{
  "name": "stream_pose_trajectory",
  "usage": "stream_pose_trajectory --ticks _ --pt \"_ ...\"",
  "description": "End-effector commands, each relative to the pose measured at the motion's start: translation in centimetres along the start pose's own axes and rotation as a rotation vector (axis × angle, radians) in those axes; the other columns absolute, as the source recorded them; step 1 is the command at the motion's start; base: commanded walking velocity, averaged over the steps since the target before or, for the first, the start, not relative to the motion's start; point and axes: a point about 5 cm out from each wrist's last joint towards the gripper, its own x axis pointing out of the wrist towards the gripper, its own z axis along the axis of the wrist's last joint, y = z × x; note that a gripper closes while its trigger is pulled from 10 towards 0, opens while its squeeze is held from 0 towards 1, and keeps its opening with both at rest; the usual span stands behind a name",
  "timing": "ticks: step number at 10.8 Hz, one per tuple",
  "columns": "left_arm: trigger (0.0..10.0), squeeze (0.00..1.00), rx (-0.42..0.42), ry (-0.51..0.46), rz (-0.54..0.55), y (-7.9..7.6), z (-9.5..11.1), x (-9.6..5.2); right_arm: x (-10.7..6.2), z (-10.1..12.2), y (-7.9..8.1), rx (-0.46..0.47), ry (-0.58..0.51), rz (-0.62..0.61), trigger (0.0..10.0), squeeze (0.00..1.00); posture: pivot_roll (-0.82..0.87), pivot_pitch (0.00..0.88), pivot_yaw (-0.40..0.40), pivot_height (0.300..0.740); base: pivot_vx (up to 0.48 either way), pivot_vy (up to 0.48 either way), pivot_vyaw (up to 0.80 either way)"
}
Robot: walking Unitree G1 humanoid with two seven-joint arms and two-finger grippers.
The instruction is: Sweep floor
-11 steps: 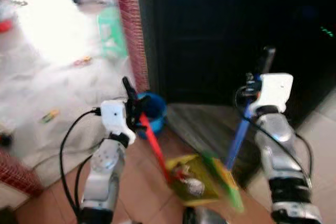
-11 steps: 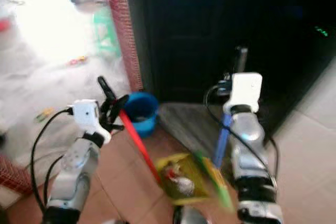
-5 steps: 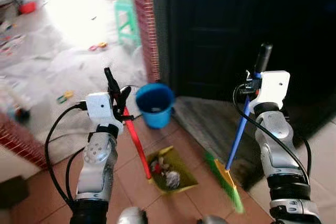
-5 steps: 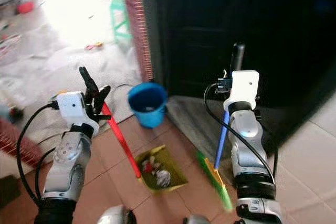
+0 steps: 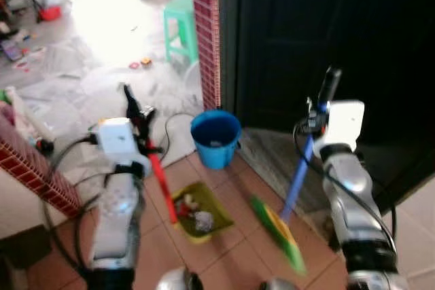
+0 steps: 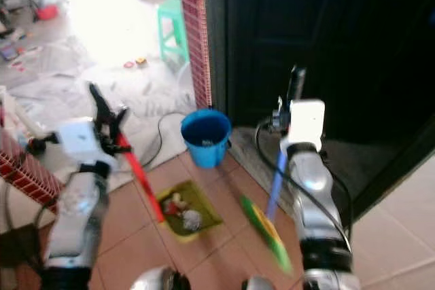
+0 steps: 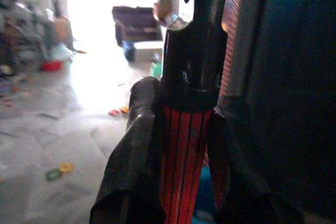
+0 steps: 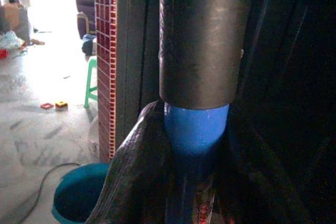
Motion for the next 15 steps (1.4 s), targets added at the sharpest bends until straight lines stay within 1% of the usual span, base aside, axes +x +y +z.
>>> stream_pose_trajectory --ticks 1,2,3,5,6,7,8,11,15 --pt "10.0 0.0 -0.024 -0.119 0.01 0.0 2.9 0.8 0.2 1.5 -0.4 -0.045 -0.07 0.012 10.0 0.0 -0.1 0.0 0.054 0.74 0.0 0.0 0.0" --pt "10.0 0.0 -0.042 -0.168 0.023 0.1 4.4 1.4 0.1 1.0 -1.1 -0.056 -0.05 -0.005 10.0 0.0 -0.1 0.0 0.05 0.74 0.0 0.0 0.0" --pt "10.0 0.0 -0.055 -0.213 0.03 0.0 5.9 1.9 0.3 1.0 -1.3 -0.061 -0.05 -0.013 10.0 0.0 -0.1 0.0 0.051 0.74 0.0 0.0 0.0" --pt "10.0 0.0 -0.065 -0.304 0.067 0.2 8.8 2.9 0.6 1.1 -1.1 -0.063 -0.055 -0.007 10.0 0.0 -0.1 0.0 0.056 0.74 0.0 0.0 0.0" --pt "10.0 0.0 -0.06 -0.348 0.089 0.4 9.9 2.9 0.7 1.1 -0.9 -0.063 -0.056 -0.003 10.0 0.0 -0.1 0.0 0.058 0.74 0.0 0.0 0.0" --pt "10.0 0.0 -0.059 -0.395 0.083 0.3 11.2 3.2 0.7 1.1 -0.6 -0.062 -0.059 0.007 10.0 0.0 -0.1 0.0 0.06 0.74 0.0 0.0 0.0" --pt "10.0 0.0 -0.059 -0.404 0.085 0.3 11.5 3.5 0.8 1.2 -0.5 -0.065 -0.062 0.012 10.0 0.0 -0.1 0.0 0.06 0.74 0.296 0.0 0.0" --pt "10.0 0.0 -0.08 -0.42 0.085 0.1 12.2 4.9 1.0 1.4 0.0 -0.082 -0.08 0.037 10.0 0.0 -0.11 0.0 0.062 0.74 0.461 0.0 0.0" --pt "10.0 0.0 -0.061 -0.45 0.149 0.6 12.9 5.7 1.0 1.4 0.4 -0.08 -0.087 0.053 10.0 0.0 -0.11 0.0 0.064 0.74 0.463 0.0 0.0"
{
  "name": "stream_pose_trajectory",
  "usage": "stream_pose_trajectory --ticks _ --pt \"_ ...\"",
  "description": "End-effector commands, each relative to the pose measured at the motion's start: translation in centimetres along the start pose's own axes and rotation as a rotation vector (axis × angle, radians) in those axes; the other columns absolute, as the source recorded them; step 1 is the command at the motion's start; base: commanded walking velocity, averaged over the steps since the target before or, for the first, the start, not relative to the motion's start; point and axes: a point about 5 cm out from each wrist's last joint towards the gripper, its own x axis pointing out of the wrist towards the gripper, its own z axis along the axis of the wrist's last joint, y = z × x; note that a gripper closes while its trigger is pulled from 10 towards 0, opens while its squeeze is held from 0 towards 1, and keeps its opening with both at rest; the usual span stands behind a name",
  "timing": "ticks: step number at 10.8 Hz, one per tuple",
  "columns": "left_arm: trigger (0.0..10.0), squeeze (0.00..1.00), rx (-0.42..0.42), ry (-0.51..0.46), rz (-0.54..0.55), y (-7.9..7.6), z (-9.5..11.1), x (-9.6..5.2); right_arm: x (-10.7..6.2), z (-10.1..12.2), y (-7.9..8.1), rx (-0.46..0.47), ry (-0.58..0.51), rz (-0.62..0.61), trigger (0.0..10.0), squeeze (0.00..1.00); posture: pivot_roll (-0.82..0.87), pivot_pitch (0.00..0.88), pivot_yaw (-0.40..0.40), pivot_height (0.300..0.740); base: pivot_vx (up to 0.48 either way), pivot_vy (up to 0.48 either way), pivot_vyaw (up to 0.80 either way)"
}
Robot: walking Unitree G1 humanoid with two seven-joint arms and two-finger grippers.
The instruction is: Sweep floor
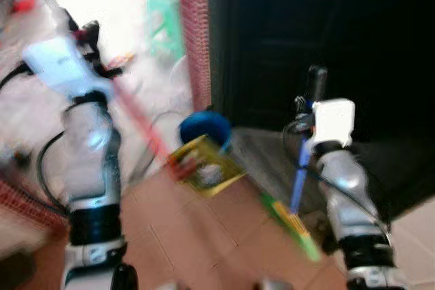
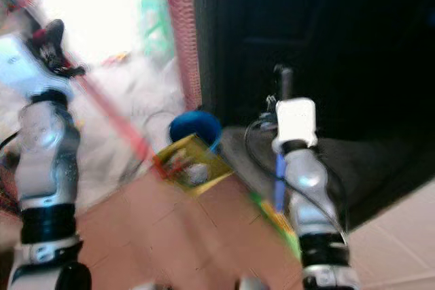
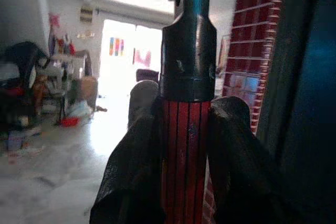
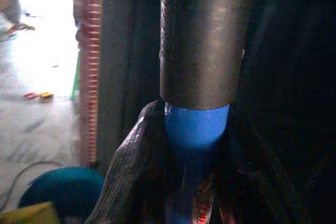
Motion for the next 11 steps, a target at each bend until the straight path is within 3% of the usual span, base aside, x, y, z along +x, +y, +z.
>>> stream_pose_trajectory --ticks 1,8,11 --pt "10.0 0.0 -0.016 -0.129 -0.021 -1.0 2.4 0.6 0.1 0.6 -1.1 -0.039 -0.03 -0.021 10.0 0.0 -0.12 0.0 0.062 0.74 0.435 0.0 0.0" --pt "10.0 0.0 0.052 -0.167 0.05 0.1 2.8 1.4 0.1 0.4 -0.5 -0.042 -0.029 0.009 10.0 0.0 -0.12 0.0 0.063 0.74 0.407 0.221 0.0" --pt "10.0 0.0 0.087 -0.185 0.051 -0.4 2.8 1.3 0.5 0.6 -0.8 -0.047 -0.039 0.007 10.0 0.0 -0.12 0.0 0.062 0.74 0.376 0.289 0.0"
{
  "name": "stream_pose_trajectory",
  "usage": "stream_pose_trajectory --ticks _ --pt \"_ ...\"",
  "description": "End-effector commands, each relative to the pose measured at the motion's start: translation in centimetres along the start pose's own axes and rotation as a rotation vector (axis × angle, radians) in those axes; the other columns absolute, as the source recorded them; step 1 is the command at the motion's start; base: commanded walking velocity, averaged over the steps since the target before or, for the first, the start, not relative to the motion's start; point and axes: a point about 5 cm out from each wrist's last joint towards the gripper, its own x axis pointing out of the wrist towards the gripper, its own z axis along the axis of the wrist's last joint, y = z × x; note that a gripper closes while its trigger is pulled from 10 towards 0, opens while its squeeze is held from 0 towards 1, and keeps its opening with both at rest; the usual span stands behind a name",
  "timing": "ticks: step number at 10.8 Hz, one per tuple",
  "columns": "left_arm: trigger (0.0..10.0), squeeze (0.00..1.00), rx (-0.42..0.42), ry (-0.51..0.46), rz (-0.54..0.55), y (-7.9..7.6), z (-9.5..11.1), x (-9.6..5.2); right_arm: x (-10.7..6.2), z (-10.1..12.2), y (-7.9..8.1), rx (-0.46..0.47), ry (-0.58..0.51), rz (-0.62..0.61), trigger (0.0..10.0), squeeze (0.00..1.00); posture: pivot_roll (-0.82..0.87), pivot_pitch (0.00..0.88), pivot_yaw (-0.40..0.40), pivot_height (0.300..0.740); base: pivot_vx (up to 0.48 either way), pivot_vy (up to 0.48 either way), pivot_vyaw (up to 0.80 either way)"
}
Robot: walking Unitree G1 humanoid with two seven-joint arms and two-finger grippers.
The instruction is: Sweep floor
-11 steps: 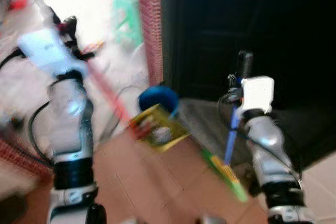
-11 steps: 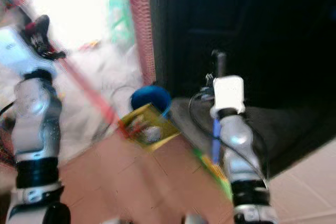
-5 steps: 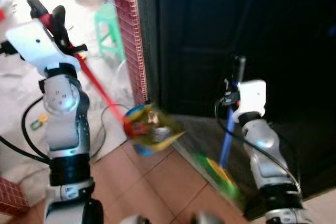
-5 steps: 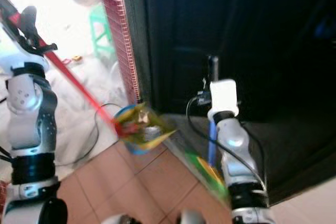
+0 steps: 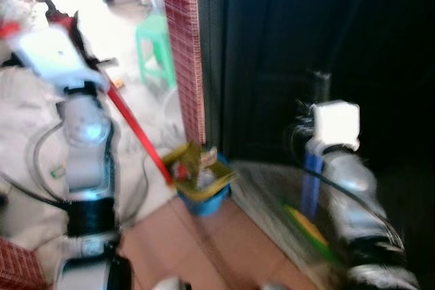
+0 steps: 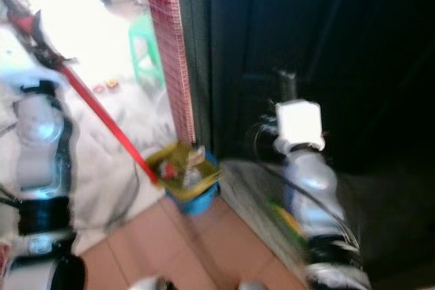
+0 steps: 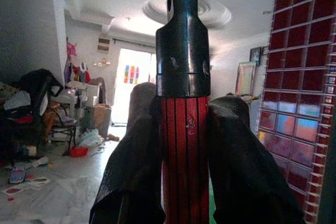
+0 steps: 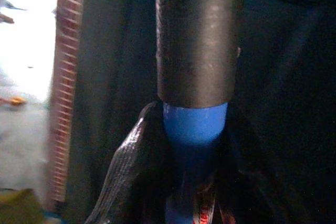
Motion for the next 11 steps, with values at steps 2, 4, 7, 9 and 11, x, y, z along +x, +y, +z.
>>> stream_pose_trajectory --ticks 2,4,7,9,11 --pt "10.0 0.0 0.005 -0.111 -0.042 -1.3 1.9 0.1 0.3 0.9 -0.9 -0.009 -0.048 -0.02 10.0 0.0 -0.12 0.0 0.062 0.74 0.0 0.0 0.0" --pt "10.0 0.0 -0.02 -0.081 -0.203 -4.1 0.8 -1.5 0.3 0.9 -0.2 -0.004 -0.046 -0.007 10.0 0.0 -0.12 0.0 0.057 0.74 0.0 0.0 0.0" --pt "10.0 0.0 -0.005 -0.052 -0.435 -7.7 -1.6 -4.8 0.1 0.7 0.4 -0.001 -0.042 0.022 10.0 0.0 -0.11 0.0 0.036 0.74 0.0 0.0 0.0" --pt "10.0 0.0 0.006 -0.061 -0.509 -8.8 -2.3 -5.8 0.0 0.7 0.8 0.004 -0.04 0.023 10.0 0.0 -0.12 0.0 0.046 0.74 0.0 0.0 0.0" --pt "10.0 0.0 0.011 -0.099 -0.633 -10.9 -2.4 -6.8 0.3 0.9 0.9 0.01 -0.051 0.015 10.0 0.0 -0.12 0.0 0.069 0.74 0.0 0.0 0.0"
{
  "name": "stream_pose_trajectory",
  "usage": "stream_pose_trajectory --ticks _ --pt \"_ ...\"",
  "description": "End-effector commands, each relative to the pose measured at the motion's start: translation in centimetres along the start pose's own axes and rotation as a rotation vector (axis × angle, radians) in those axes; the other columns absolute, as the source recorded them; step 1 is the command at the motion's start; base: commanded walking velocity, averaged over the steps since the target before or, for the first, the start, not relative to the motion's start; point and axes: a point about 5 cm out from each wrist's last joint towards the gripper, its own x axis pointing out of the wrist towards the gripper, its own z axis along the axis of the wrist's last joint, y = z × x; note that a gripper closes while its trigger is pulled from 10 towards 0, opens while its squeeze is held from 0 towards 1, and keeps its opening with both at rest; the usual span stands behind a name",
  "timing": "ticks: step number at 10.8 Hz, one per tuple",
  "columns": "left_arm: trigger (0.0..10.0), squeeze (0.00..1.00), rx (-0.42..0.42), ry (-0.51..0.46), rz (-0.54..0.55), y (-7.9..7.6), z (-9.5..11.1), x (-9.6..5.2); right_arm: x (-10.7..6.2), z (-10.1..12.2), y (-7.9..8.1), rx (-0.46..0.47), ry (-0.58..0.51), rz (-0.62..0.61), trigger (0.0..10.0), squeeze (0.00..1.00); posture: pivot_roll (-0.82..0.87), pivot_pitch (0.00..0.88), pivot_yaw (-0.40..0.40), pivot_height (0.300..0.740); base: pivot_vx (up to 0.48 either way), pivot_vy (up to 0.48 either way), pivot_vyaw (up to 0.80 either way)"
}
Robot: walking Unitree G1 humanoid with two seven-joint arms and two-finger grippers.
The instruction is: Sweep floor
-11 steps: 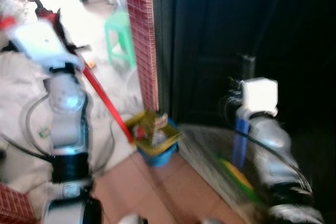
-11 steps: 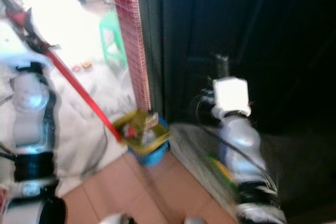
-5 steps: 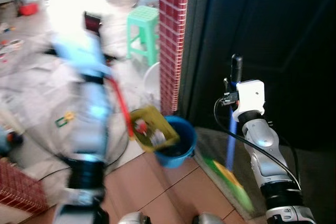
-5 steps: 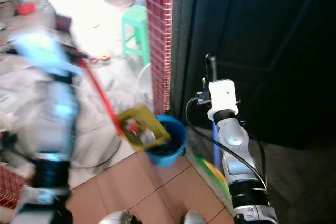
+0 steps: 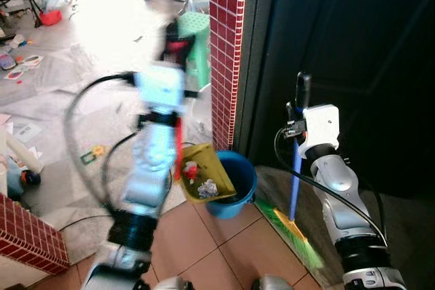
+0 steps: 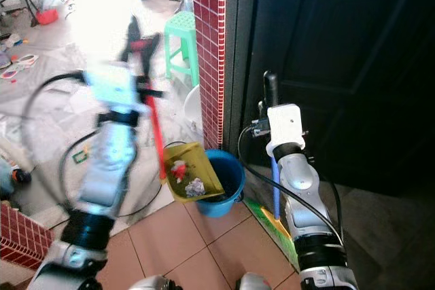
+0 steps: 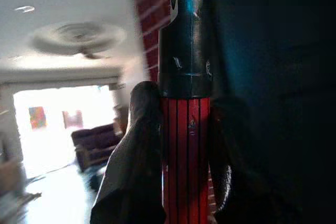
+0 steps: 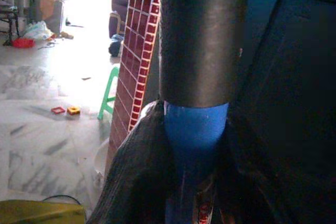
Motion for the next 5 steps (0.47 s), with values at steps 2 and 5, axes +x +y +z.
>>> stream_pose_trajectory --ticks 2,5 --pt "10.0 0.0 -0.026 -0.081 -0.37 -4.9 1.1 0.7 1.1 1.6 -0.4 -0.011 -0.073 -0.019 10.0 0.0 -0.12 0.0 0.082 0.74 0.0 0.0 0.0" --pt "10.0 0.0 0.093 -0.179 -0.826 -9.3 2.2 -0.3 1.0 1.6 0.2 -0.008 -0.077 -0.011 10.0 0.0 -0.12 0.0 0.084 0.74 0.0 0.0 0.0"
